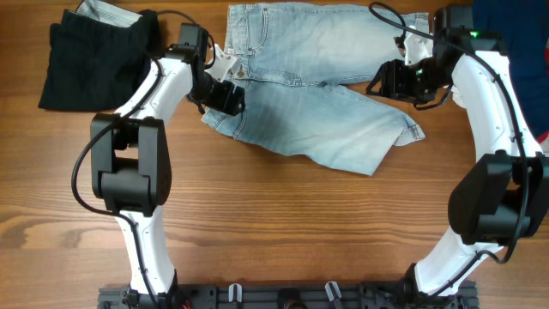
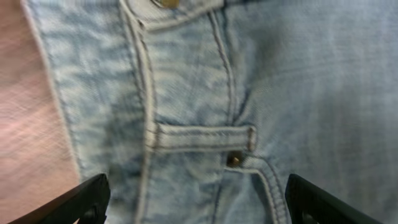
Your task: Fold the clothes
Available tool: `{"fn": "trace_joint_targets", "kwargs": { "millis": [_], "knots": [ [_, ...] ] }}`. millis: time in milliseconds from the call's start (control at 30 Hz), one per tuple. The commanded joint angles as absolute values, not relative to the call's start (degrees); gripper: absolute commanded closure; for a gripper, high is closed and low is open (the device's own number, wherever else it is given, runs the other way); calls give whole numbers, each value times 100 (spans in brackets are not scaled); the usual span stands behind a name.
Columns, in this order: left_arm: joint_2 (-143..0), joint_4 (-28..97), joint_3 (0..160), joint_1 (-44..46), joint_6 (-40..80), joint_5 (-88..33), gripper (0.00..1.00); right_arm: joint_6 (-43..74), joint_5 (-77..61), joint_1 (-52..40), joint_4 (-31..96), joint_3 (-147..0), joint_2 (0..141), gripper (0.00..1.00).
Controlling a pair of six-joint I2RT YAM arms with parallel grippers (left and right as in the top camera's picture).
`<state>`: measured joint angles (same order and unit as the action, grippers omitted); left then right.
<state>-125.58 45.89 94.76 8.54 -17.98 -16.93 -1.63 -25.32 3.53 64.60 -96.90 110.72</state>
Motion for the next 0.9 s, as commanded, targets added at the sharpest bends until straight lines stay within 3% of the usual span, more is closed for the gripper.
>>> {"fn": "trace_joint_targets", "kwargs": {
  "millis": [0, 67, 233, 433, 533, 700, 867],
  "knots": [
    [-12595, 4519, 9461, 854, -1931, -1313, 10, -257, -2646, 353, 6355, -9782, 11021, 37],
    [-12597, 4556, 9461, 854, -1929, -1326, 14, -255, -2648, 353, 6329, -9782, 11021, 38],
    [-12604, 4786, 9461, 854, -1920, -1343, 34, -257, -2644, 355, 6272, -9782, 11021, 38],
    [-12604, 5006, 9461, 854, -1909, -1516, 66, -255, -2646, 355, 6217, -9782, 11021, 38],
    [-12604, 5129, 9461, 843, -1903, -1507, 94, -255, -2646, 355, 6228, -9782, 11021, 38],
    [-12602, 5218, 9461, 473, -681, -722, 96, -150, -2668, 353, 6412, -9782, 11021, 41],
    [-12602, 5216, 9461, -156, 148, -834, 96, 60, -2751, 239, 6689, -9780, 11013, 49]
  ]
}}
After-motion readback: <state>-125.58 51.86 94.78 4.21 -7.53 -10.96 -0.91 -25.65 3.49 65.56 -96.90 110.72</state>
